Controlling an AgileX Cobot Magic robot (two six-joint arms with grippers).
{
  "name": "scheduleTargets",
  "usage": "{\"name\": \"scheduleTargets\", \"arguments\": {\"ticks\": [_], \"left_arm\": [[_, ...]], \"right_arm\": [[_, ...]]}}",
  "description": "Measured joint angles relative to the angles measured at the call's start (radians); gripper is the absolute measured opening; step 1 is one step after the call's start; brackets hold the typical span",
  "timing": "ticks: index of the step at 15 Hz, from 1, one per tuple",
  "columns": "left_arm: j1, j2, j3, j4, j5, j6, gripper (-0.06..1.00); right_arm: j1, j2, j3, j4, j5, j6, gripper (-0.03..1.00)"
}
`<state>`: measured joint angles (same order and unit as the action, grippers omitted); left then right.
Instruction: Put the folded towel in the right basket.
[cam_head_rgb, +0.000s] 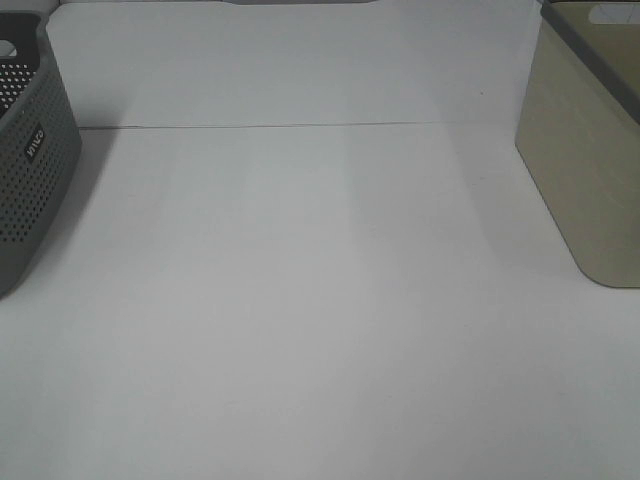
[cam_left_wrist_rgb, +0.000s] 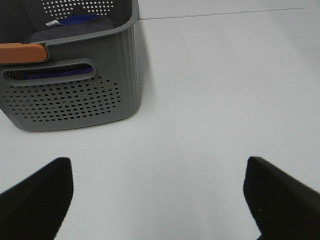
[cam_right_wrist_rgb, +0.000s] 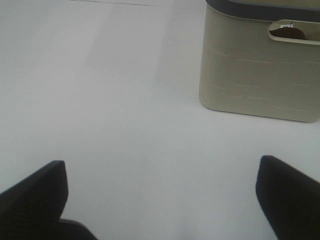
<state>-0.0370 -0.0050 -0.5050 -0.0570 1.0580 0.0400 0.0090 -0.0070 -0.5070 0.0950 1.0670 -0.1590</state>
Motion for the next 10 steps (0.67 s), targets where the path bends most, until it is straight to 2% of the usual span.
{"name": "scheduleTargets", "arguments": {"ticks": [10], "left_arm": [[0.0, 0.0, 0.0, 0.0, 0.0, 0.0, 0.88]], "right_arm": [[0.0, 0.0, 0.0, 0.001, 0.0, 0.0, 0.96]]}}
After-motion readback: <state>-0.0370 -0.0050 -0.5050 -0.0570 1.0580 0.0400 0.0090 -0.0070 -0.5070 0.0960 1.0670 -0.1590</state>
